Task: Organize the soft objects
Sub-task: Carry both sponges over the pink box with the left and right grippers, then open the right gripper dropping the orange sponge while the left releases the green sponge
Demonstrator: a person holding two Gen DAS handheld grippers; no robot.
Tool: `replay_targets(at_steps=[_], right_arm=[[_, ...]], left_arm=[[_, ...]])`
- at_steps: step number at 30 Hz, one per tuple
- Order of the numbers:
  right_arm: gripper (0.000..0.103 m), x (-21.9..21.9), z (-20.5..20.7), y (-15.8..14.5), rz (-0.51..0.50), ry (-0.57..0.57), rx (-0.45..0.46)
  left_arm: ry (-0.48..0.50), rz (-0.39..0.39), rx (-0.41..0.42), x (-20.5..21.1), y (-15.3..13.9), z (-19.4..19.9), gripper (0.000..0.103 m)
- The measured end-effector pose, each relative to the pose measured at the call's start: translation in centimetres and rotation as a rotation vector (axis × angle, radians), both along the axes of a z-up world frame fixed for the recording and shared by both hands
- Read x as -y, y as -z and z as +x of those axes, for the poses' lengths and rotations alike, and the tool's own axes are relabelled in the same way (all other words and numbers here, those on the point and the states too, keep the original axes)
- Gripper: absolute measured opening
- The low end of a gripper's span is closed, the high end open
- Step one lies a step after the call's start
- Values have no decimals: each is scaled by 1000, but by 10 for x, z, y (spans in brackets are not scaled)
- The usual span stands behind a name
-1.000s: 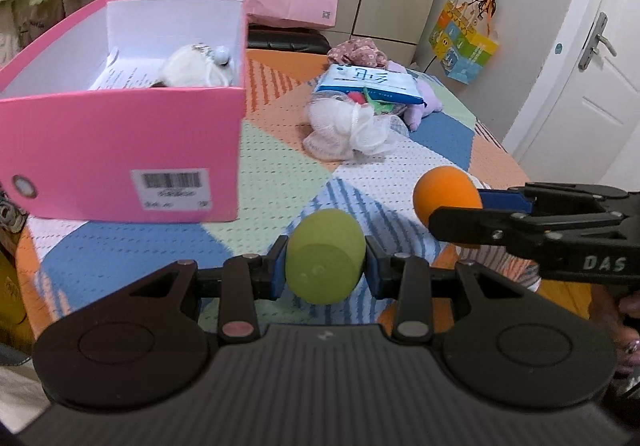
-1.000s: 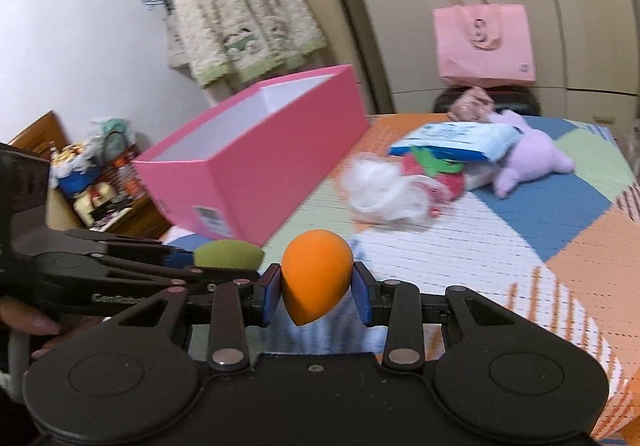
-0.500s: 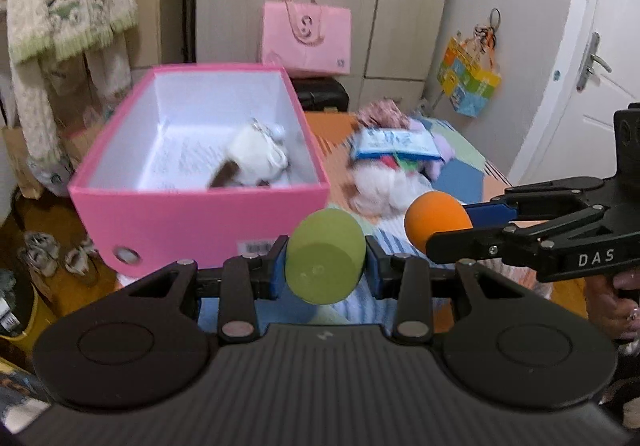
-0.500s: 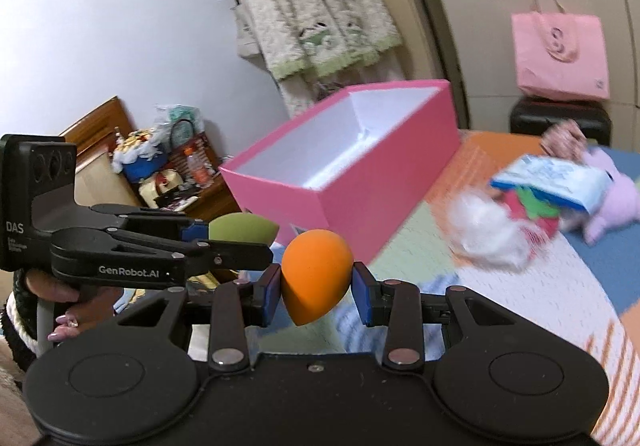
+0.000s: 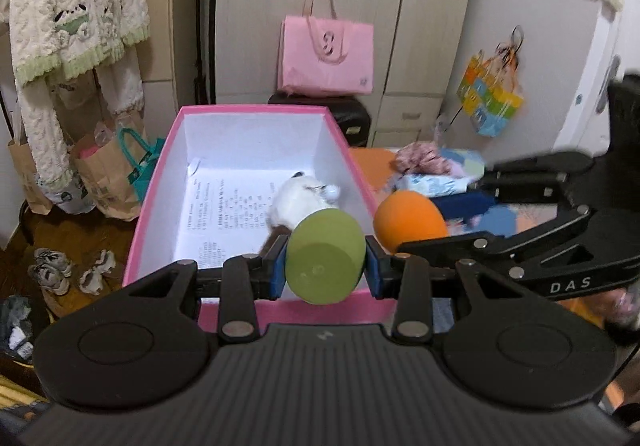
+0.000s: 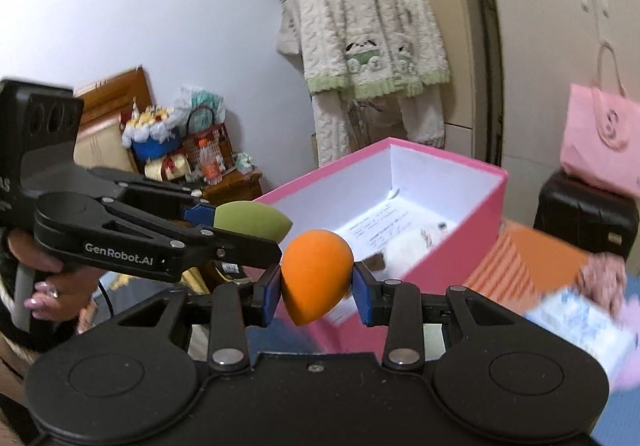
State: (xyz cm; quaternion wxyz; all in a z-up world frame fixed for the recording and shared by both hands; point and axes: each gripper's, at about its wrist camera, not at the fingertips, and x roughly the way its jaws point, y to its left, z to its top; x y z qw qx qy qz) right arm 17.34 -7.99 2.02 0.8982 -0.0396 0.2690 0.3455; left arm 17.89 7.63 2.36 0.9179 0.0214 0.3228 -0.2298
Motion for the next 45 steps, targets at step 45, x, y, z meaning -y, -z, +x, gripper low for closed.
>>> replay_targets(at_steps=[45], right_arm=[[50,-56,86,19,-492,-187,-117]], left_arm=[[69,95,-332,-5,21,81,58]])
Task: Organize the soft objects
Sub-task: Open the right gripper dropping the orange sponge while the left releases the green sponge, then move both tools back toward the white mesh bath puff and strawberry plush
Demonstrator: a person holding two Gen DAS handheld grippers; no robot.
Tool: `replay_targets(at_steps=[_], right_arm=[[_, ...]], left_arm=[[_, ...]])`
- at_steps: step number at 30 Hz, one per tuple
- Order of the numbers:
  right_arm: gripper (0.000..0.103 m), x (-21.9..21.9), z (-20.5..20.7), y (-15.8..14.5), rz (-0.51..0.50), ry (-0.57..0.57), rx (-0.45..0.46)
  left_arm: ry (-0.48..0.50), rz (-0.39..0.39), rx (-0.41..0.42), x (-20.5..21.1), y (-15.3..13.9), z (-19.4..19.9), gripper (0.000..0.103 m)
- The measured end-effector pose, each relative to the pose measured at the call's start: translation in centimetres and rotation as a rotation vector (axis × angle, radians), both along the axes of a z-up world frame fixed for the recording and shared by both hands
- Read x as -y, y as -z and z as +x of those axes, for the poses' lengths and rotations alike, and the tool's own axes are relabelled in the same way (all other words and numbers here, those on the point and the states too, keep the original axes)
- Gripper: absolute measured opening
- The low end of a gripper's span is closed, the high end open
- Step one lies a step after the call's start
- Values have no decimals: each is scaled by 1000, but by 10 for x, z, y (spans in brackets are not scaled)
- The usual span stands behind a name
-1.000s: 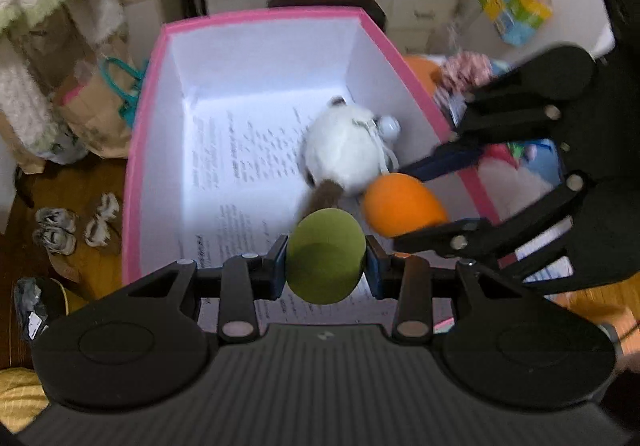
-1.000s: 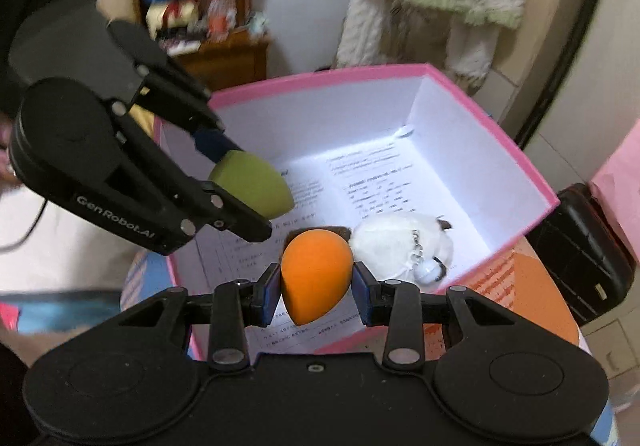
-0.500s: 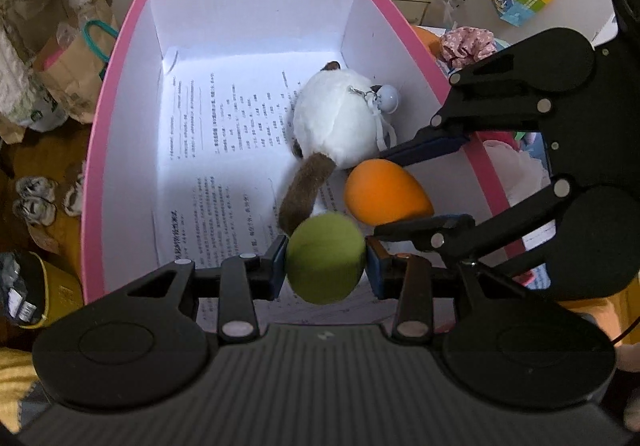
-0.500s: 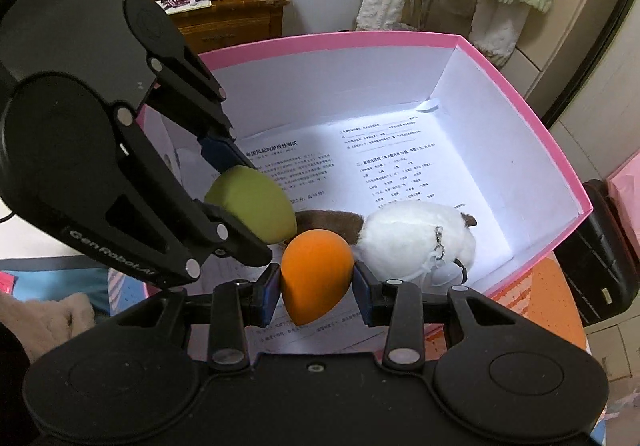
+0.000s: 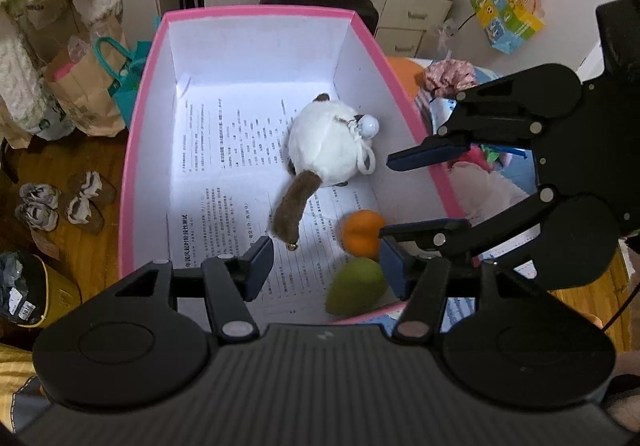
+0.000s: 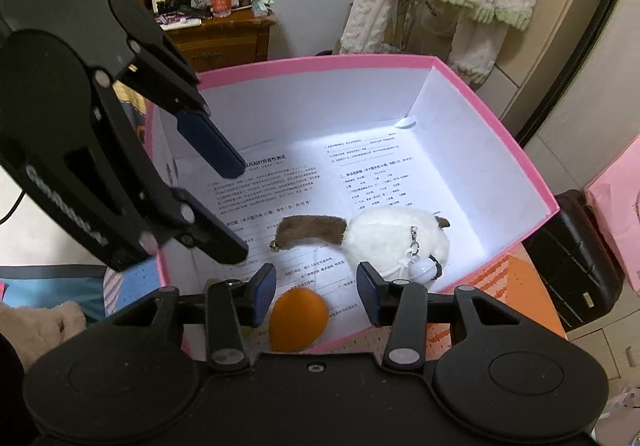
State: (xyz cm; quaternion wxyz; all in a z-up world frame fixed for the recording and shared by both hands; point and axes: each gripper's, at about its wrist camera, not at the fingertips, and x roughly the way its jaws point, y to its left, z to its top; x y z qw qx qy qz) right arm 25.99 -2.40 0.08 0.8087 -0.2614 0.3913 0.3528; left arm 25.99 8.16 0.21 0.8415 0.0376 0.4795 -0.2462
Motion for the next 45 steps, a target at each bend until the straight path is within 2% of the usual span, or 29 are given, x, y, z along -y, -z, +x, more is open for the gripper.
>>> replay_targets(at_steps=[11,19,24,26,36,45], right_arm=[[50,30,-43,-38,65,30,91],[50,91,-90,-66,224,134,164],[51,133,-122,-75,293,211,224],[55,145,-131,-78,316,240,244],[55,194,-162,-54,406,357,251],[57,227,-150,-7,531,476,129]], left_arm=[[21,2,112,11,-40,-53,62],[67,1,201,36,-64,-96,67],[146,4,228,64,-66,-119,70],[182,-2,227,75,-64,-124,70],[310,-48,210,126,-41,-130,70],[284,-29,278,156,-3,-125,70]])
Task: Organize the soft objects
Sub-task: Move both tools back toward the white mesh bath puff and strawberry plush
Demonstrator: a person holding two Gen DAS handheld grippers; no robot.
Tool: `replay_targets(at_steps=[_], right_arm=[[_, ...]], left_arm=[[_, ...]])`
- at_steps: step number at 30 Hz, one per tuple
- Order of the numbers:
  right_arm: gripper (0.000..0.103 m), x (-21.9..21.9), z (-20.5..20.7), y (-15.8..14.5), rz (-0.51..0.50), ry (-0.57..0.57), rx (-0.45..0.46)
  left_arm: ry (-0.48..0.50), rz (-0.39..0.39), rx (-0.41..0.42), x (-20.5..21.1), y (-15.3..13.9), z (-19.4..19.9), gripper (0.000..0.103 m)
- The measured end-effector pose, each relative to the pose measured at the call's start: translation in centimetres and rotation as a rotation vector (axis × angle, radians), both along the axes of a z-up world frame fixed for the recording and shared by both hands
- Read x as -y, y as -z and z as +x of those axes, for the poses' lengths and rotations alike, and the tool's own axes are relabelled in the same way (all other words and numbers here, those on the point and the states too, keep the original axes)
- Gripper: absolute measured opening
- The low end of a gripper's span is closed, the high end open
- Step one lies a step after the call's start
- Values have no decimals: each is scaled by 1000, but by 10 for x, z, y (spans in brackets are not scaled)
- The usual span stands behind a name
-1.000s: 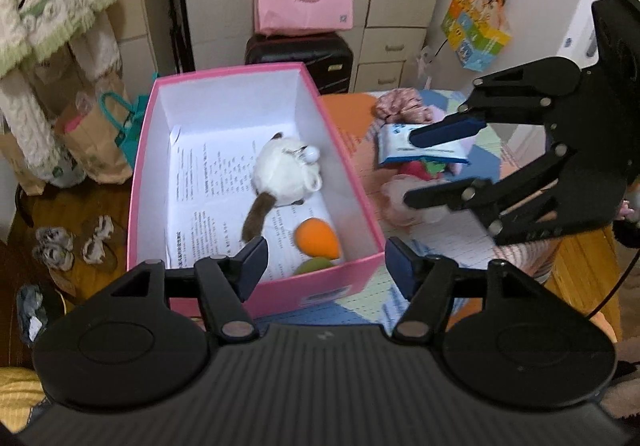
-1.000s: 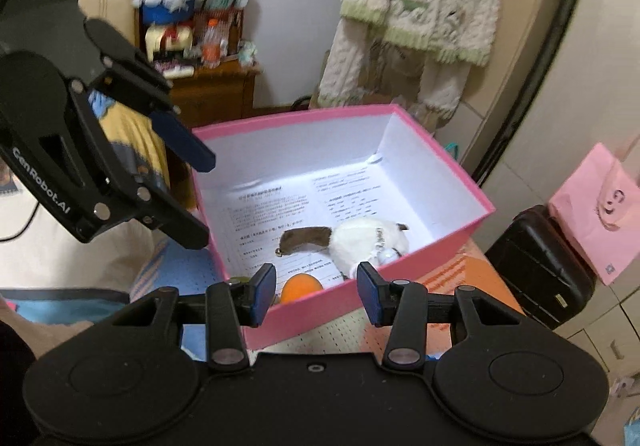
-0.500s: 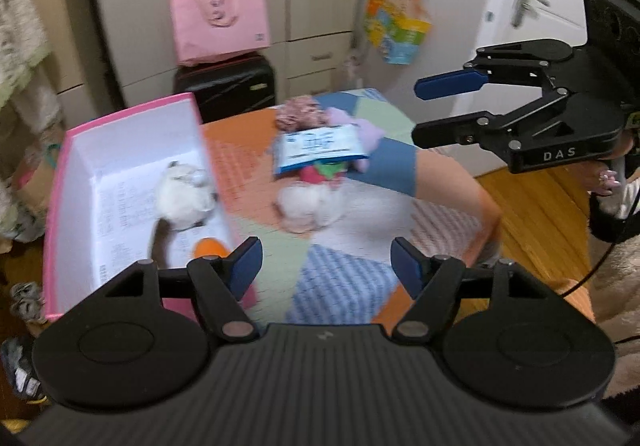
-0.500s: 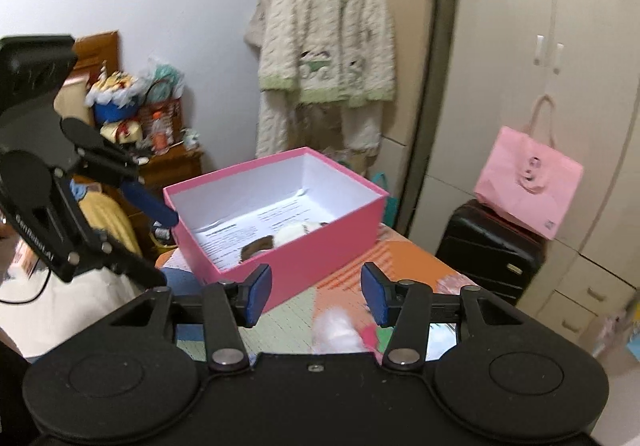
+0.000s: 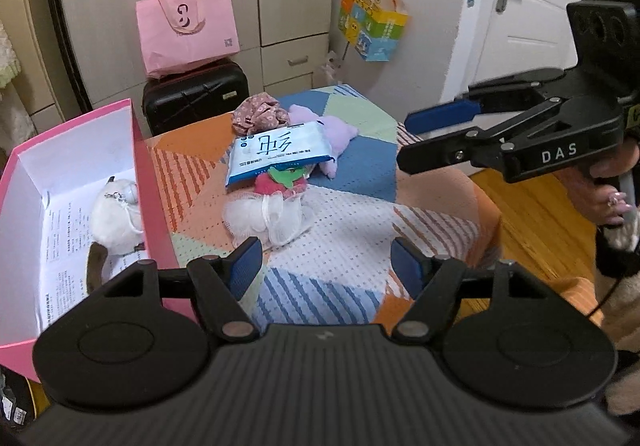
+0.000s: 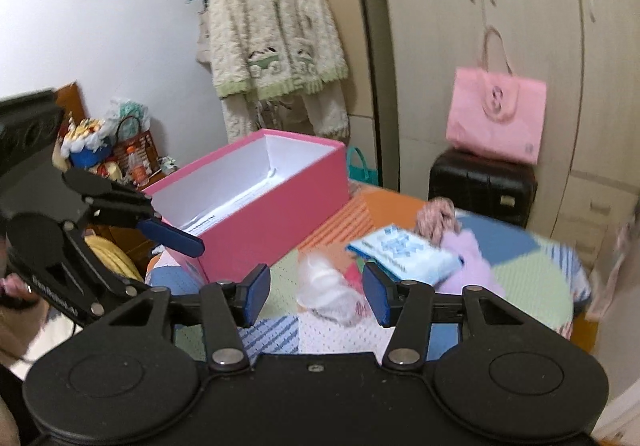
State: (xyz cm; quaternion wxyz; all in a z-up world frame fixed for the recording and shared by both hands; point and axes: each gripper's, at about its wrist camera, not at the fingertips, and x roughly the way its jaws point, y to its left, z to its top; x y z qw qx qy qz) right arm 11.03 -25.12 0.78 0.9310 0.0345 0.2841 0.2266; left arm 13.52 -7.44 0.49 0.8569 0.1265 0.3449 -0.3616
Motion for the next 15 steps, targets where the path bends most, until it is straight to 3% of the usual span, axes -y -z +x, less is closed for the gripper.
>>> replay_targets(at_steps=[10,15], right_arm=[[57,12,43,55,132,65,-133],[57,15,68,77,207,131,-170]], left_arm=[[-122,-42,83,17,40,24,70],[-169,-12,173,26,60,38,70]])
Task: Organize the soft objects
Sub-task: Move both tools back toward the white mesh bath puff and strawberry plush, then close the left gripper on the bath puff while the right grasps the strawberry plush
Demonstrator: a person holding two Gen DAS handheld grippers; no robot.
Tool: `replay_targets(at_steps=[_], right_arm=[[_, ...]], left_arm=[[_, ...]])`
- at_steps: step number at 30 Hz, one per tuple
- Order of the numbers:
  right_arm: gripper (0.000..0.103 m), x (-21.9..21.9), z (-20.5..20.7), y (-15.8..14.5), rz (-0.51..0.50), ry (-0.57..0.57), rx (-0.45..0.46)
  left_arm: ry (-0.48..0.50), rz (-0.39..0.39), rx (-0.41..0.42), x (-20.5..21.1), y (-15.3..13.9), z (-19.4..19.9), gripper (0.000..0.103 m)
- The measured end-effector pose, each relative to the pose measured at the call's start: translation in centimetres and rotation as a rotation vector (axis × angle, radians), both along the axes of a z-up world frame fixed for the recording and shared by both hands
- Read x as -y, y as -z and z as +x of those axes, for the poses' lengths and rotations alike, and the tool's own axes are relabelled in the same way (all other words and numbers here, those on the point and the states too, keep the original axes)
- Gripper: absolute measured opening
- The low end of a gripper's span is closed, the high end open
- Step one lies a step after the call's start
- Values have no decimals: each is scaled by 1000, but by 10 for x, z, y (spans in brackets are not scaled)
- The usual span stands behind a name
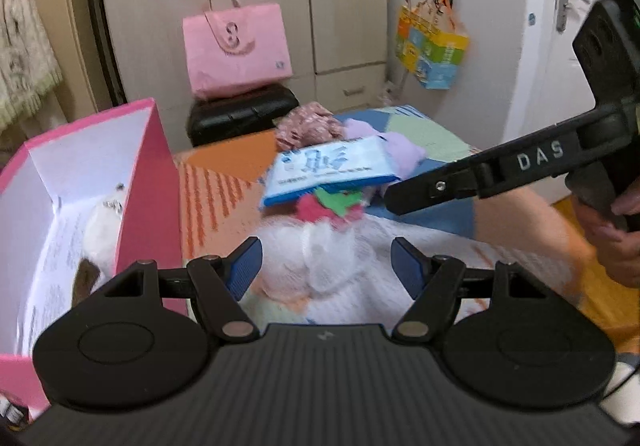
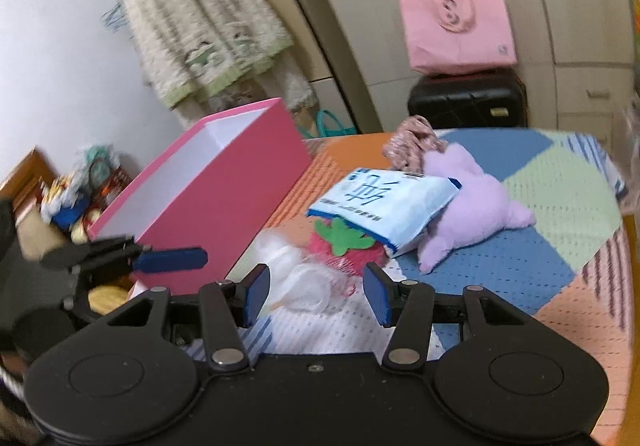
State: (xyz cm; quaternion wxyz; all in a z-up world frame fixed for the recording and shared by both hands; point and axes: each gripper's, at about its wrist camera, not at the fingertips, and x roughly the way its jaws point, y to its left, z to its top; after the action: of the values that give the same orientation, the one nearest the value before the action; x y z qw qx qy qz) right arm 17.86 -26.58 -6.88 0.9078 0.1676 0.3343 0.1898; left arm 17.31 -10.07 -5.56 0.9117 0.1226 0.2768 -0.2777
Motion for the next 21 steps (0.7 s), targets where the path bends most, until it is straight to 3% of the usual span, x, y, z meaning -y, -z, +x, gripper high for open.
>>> replay_targets(at_steps=[4,8,13,20,21], right_arm=[[57,-4,20,13,48,23,-26],[57,-13,29,19,24,65,-13],[57,-22,38,24,6,95,-2],[58,-33,49,35,-39,134,-11],[58,-34,50,37,-44,138,-13]], left_arm=[[-51,27,55,4,14,11,70],[-58,-5,22,6,23,22,70],[-78,-3,49,13,34,26,72],[-64,-61,-16,12,46,30,72],[-61,-68,-31,11,48,30,68]])
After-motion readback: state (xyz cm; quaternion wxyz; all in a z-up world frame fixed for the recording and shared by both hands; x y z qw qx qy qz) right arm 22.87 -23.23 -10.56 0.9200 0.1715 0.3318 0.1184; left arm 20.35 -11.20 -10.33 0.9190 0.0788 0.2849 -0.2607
